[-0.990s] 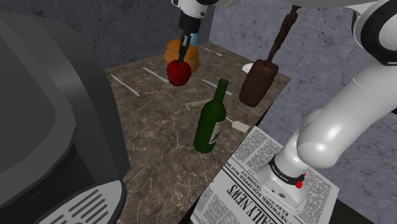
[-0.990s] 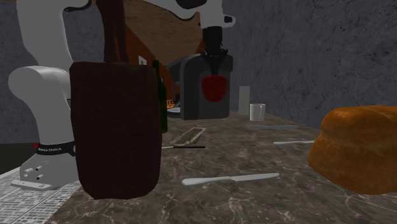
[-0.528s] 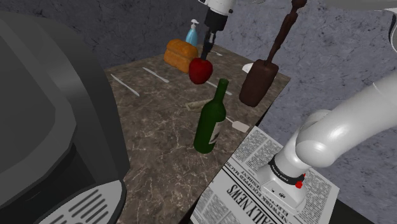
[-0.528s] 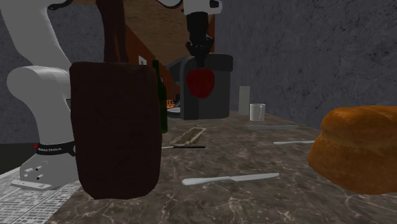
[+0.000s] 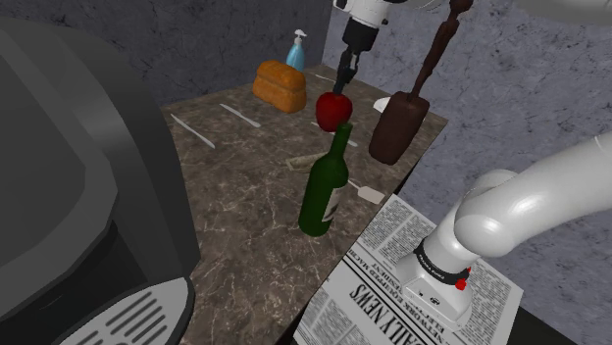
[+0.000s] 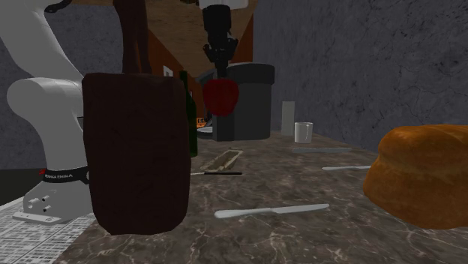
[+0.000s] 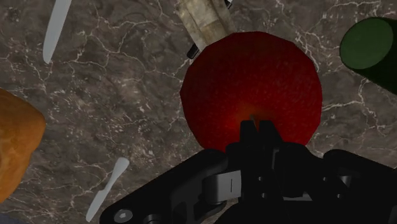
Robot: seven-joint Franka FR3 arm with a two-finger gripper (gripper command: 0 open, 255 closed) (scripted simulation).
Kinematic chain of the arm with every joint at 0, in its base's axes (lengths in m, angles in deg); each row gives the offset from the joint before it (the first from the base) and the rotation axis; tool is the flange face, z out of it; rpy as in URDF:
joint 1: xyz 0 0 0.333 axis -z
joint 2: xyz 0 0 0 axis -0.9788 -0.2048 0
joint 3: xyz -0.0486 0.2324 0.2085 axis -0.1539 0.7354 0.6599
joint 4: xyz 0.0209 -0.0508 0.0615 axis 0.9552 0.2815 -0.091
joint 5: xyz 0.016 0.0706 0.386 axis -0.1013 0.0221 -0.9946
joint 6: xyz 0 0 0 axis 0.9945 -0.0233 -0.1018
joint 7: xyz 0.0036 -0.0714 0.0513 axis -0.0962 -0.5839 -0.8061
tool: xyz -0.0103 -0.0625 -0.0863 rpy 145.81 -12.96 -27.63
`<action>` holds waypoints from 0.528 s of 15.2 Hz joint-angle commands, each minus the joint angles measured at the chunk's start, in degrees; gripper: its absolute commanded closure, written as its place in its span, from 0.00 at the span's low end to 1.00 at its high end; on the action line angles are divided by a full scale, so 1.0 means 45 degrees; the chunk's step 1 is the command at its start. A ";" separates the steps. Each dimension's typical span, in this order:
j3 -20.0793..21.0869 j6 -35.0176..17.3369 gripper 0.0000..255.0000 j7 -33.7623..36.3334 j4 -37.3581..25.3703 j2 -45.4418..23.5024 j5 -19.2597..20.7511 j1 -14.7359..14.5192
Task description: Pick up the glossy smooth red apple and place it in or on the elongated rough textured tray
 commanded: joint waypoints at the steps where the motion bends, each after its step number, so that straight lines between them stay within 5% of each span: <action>1: 0.0008 -0.0334 1.00 -0.0027 0.0369 0.0038 -0.0011 -0.0003; 8: 0.0010 -0.1533 1.00 -0.0145 0.1512 -0.0023 -0.0054 -0.0008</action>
